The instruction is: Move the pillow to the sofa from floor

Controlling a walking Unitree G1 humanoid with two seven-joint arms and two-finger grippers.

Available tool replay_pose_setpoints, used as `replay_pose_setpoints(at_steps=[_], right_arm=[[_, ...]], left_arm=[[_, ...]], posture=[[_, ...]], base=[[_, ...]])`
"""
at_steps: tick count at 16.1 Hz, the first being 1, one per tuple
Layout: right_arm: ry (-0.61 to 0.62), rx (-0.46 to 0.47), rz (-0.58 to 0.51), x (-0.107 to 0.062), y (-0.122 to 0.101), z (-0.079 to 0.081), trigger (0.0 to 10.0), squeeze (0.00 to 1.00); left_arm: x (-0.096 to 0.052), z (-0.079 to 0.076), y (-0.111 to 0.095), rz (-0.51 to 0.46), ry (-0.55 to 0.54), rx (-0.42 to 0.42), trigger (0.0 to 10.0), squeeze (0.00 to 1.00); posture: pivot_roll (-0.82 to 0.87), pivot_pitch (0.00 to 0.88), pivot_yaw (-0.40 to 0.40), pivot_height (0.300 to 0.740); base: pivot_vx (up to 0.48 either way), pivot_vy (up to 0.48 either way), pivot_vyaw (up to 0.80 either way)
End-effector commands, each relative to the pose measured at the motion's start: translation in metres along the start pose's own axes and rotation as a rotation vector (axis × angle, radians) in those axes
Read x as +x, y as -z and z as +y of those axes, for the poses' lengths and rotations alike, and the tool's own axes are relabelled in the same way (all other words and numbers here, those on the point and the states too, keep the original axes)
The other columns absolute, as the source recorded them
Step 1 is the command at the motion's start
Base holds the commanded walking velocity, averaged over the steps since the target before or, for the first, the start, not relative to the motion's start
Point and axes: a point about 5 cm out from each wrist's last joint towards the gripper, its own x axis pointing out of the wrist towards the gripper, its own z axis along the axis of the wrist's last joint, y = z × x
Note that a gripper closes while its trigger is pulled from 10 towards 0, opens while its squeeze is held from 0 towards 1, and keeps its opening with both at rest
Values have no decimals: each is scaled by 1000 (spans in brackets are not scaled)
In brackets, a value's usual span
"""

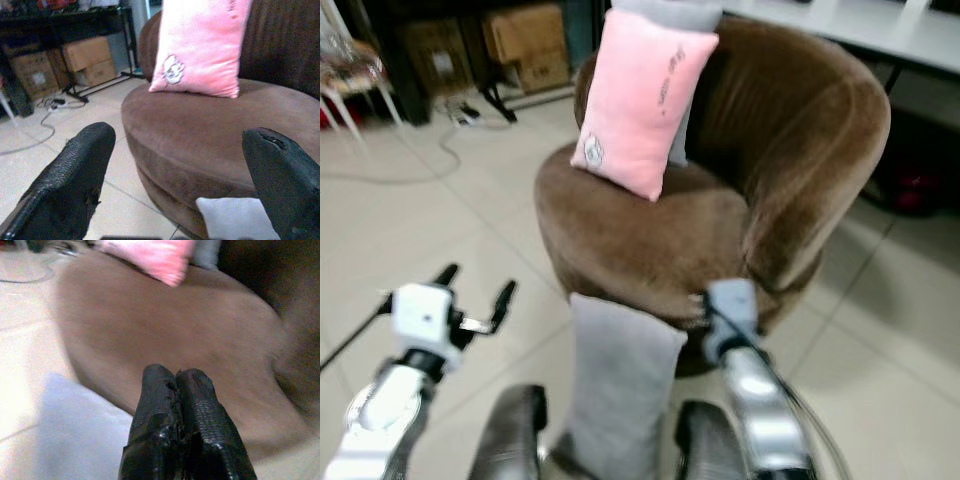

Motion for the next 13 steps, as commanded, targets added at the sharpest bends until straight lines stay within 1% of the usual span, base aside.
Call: replay_pose_setpoints(at_steps=[1, 3, 7, 9, 10, 11, 13], right_arm=[[20, -18, -19, 1, -7, -8, 10000, 0], [30, -15, -29, 2, -8, -8, 10000, 0], [38, -6, -27, 3, -10, -12, 10000, 0], [31, -20, -6, 8, -10, -15, 10000, 0], [23, -19, 23, 15, -8, -17, 10000, 0], [18, -19, 47, 24, -9, -19, 10000, 0], [22, -25, 74, 35, -8, -23, 10000, 0]], left_arm=[[3, -3, -2, -10, 10, 2, 10000, 114], [3, -2, 0, -9, 8, 6, 10000, 114], [6, -1, -1, -18, 13, 1, 10000, 102], [6, -2, -3, -23, 36, 6, 10000, 102], [4, 0, -4, -22, 51, 11, 10000, 106], [0, 4, -7, -20, 76, 30, 10000, 106], [-3, 8, -11, -22, 93, 46, 10000, 106]], posture=[[100, 0, -41, 520], [92, 0, -53, 520], [63, 0, -69, 520], [47, 0, -64, 520], [41, 0, -61, 520], [43, 14, -60, 520], [54, 55, -59, 520]], base=[[285, 0, 0], [257, 0, 0], [0, 0, 0], [0, 0, 0], [0, 0, 0], [0, 0, 0], [0, 0, 0]])
